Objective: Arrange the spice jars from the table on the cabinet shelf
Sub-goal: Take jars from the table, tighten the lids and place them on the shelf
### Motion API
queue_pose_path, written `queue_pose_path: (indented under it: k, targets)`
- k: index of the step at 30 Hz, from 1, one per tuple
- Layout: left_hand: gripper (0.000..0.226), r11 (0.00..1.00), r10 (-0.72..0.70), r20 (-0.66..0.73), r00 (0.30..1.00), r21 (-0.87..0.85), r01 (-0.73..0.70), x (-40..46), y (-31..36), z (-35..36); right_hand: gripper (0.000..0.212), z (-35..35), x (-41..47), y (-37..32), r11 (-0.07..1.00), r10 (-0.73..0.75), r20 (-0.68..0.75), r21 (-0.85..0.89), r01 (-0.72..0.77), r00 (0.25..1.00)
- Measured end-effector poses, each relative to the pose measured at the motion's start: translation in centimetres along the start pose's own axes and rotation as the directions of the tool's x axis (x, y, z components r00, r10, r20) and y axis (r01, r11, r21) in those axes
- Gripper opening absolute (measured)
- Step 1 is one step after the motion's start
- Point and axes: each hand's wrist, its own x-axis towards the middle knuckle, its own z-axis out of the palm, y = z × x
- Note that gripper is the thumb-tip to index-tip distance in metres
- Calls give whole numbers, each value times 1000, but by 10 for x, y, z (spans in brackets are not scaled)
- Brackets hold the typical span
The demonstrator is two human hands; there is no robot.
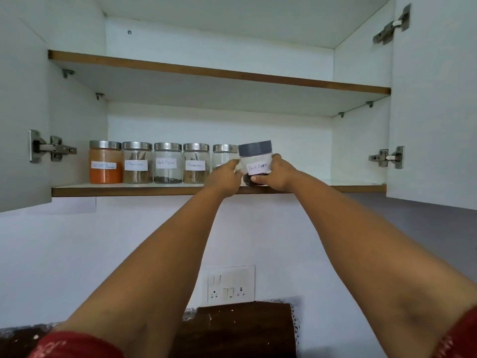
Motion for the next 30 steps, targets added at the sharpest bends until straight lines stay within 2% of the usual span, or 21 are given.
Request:
queue_pose_path:
  k: [1, 3, 5, 10, 14, 18, 24, 26, 30]
  targets:
    - [41, 981, -13, 11, 1000, 193, 11, 3, -7, 4, 82, 1, 11, 4, 999, 30, 42, -19, -30, 999]
    - [50, 866, -4, -31, 1000, 499, 19, 5, -19, 14, 83, 4, 29, 9, 996, 69, 126, -67, -60, 990]
    - [53, 811, 50, -105, 993, 584, 21, 4, -24, 24, 83, 9, 45, 14, 991, 107, 161, -101, -91, 981]
    - [46, 813, 52, -102, 993, 582, 17, 18, -25, 28, 76, 24, 76, 20, 970, 149, 162, -218, -112, 975]
    - [48, 818, 80, -82, 993, 575, -18, 19, -29, 29, 74, 31, 83, 20, 962, 162, 163, -246, -119, 973]
    - [48, 822, 83, -100, 991, 569, -12, 21, -32, 31, 71, 37, 88, 24, 971, 168, 126, -195, -141, 978]
    - [46, 821, 72, -88, 993, 571, -9, 20, -32, 30, 64, 40, 87, 22, 980, 147, 145, -156, -124, 978]
    - [47, 816, 76, -85, 993, 578, -13, 20, -33, 30, 69, 41, 85, 20, 979, 168, 143, -143, -148, 975]
    - [48, 814, 80, -84, 993, 581, -17, 20, -32, 30, 97, 39, 75, 13, 967, 219, 153, -169, -193, 964]
